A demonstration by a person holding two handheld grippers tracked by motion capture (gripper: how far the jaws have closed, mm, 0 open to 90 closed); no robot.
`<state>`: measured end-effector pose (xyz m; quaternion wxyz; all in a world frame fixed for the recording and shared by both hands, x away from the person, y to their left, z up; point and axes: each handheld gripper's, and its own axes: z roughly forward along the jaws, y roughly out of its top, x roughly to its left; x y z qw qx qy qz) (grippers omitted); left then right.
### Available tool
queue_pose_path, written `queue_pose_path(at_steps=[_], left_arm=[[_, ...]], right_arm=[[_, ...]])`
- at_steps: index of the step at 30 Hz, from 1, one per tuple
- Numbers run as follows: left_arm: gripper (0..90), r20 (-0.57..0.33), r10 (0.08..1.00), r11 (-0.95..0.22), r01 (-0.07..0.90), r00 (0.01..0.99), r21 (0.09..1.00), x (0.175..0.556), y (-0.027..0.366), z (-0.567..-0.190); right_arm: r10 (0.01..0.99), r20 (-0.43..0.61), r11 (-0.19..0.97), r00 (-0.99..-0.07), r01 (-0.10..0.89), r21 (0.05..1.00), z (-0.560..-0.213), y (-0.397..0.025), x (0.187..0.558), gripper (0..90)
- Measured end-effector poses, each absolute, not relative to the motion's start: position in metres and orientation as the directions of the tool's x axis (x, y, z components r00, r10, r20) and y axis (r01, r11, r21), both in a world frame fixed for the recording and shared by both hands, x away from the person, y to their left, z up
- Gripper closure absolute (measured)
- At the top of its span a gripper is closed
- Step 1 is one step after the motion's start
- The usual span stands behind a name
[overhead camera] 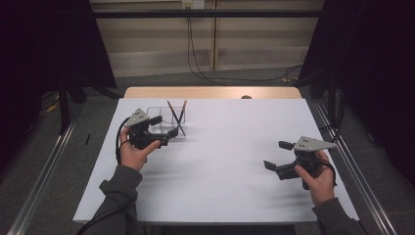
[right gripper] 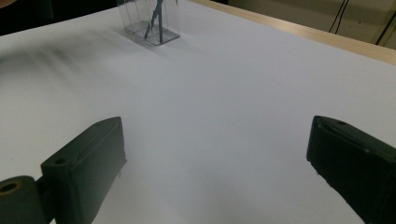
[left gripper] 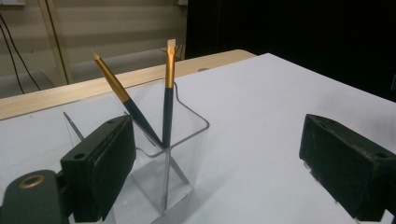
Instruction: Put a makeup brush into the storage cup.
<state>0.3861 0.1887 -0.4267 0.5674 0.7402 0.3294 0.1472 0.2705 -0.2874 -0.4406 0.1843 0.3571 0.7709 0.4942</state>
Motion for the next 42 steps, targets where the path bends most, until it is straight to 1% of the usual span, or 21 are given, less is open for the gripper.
queue_pose_path(at_steps=[2, 3, 4, 8, 11, 14, 17, 23, 25, 27, 29, 30, 32, 33, 36, 37, 39, 40, 41, 42], left_arm=[[10.7, -0.157, 0.644, -0.145, 0.321, 0.749, 0.936, 0.385, 0.191, -0.428], [10.7, -0.156, 0.656, -0.144, 0.325, 0.738, 0.935, 0.384, 0.19, -0.428], [10.7, -0.157, 0.64, -0.147, 0.321, 0.752, 0.936, 0.384, 0.192, -0.428], [10.7, -0.159, 0.659, -0.145, 0.332, 0.735, 0.932, 0.381, 0.193, -0.428], [10.7, -0.149, 0.657, -0.164, 0.333, 0.739, 0.929, 0.38, 0.195, -0.429], [10.7, -0.166, 0.64, -0.149, 0.333, 0.75, 0.931, 0.379, 0.197, -0.431], [10.7, -0.171, 0.654, -0.144, 0.344, 0.736, 0.928, 0.377, 0.198, -0.433], [10.4, -0.178, 0.623, -0.156, 0.344, 0.762, 0.926, 0.375, 0.199, -0.435], [10.4, -0.175, 0.62, -0.164, 0.344, 0.765, 0.925, 0.374, 0.199, -0.435], [10.4, -0.162, 0.637, -0.176, 0.347, 0.754, 0.921, 0.372, 0.199, -0.435], [10.4, -0.176, 0.618, -0.17, 0.349, 0.766, 0.922, 0.372, 0.199, -0.437], [10.4, -0.168, 0.632, -0.179, 0.353, 0.756, 0.918, 0.37, 0.198, -0.437], [10.4, -0.165, 0.63, -0.183, 0.352, 0.759, 0.918, 0.37, 0.199, -0.437], [10.4, -0.176, 0.615, -0.174, 0.35, 0.769, 0.92, 0.37, 0.199, -0.438], [10.3, -0.172, 0.628, -0.179, 0.356, 0.759, 0.917, 0.367, 0.199, -0.438], [10.3, -0.18, 0.61, -0.176, 0.353, 0.772, 0.919, 0.367, 0.199, -0.439], [10.3, -0.165, 0.629, -0.188, 0.355, 0.76, 0.916, 0.366, 0.199, -0.439], [10.2, -0.179, 0.61, -0.179, 0.354, 0.772, 0.918, 0.366, 0.2, -0.44], [10.2, -0.171, 0.618, -0.189, 0.356, 0.768, 0.915, 0.365, 0.201, -0.441], [10.3, -0.183, 0.611, -0.179, 0.36, 0.77, 0.916, 0.365, 0.201, -0.442]], right_arm=[[0.734, 0.069, 0.256, -0.676, 0.369, 0.894, -0.441, -0.288, 0.271, 4.1], [0.734, 0.068, 0.257, -0.676, 0.369, 0.893, -0.441, -0.288, 0.27, 4.1], [0.736, 0.065, 0.258, -0.674, 0.368, 0.893, -0.441, -0.288, 0.27, 4.1], [0.736, 0.066, 0.257, -0.673, 0.369, 0.893, -0.441, -0.289, 0.27, 4.1], [0.736, 0.069, 0.256, -0.673, 0.372, 0.892, -0.441, -0.289, 0.27, 4.1], [0.737, 0.068, 0.256, -0.672, 0.371, 0.893, -0.442, -0.289, 0.27, 4.1], [0.734, 0.07, 0.258, -0.675, 0.372, 0.892, -0.441, -0.289, 0.27, 4.1], [0.738, 0.068, 0.256, -0.672, 0.371, 0.893, -0.442, -0.289, 0.27, 4.1], [0.738, 0.066, 0.257, -0.672, 0.37, 0.893, -0.442, -0.289, 0.269, 4.1], [0.739, 0.065, 0.257, -0.67, 0.37, 0.893, -0.442, -0.289, 0.269, 4.1], [0.738, 0.067, 0.257, -0.671, 0.371, 0.892, -0.442, -0.29, 0.269, 4.1], [0.738, 0.067, 0.257, -0.671, 0.371, 0.892, -0.442, -0.289, 0.269, 4.1], [0.738, 0.066, 0.257, -0.671, 0.37, 0.893, -0.441, -0.289, 0.269, 4.1], [0.738, 0.066, 0.257, -0.672, 0.371, 0.892, -0.441, -0.289, 0.269, 4.1], [0.737, 0.065, 0.257, -0.672, 0.368, 0.894, -0.441, -0.29, 0.269, 4.1], [0.738, 0.065, 0.256, -0.671, 0.369, 0.893, -0.441, -0.29, 0.269, 4.1], [0.739, 0.065, 0.256, -0.671, 0.368, 0.894, -0.441, -0.29, 0.269, 4.1], [0.739, 0.065, 0.256, -0.67, 0.368, 0.894, -0.441, -0.291, 0.269, 4.1], [0.741, 0.064, 0.256, -0.669, 0.368, 0.894, -0.441, -0.291, 0.268, 4.1], [0.742, 0.063, 0.256, -0.668, 0.368, 0.894, -0.441, -0.291, 0.268, 4.1]])
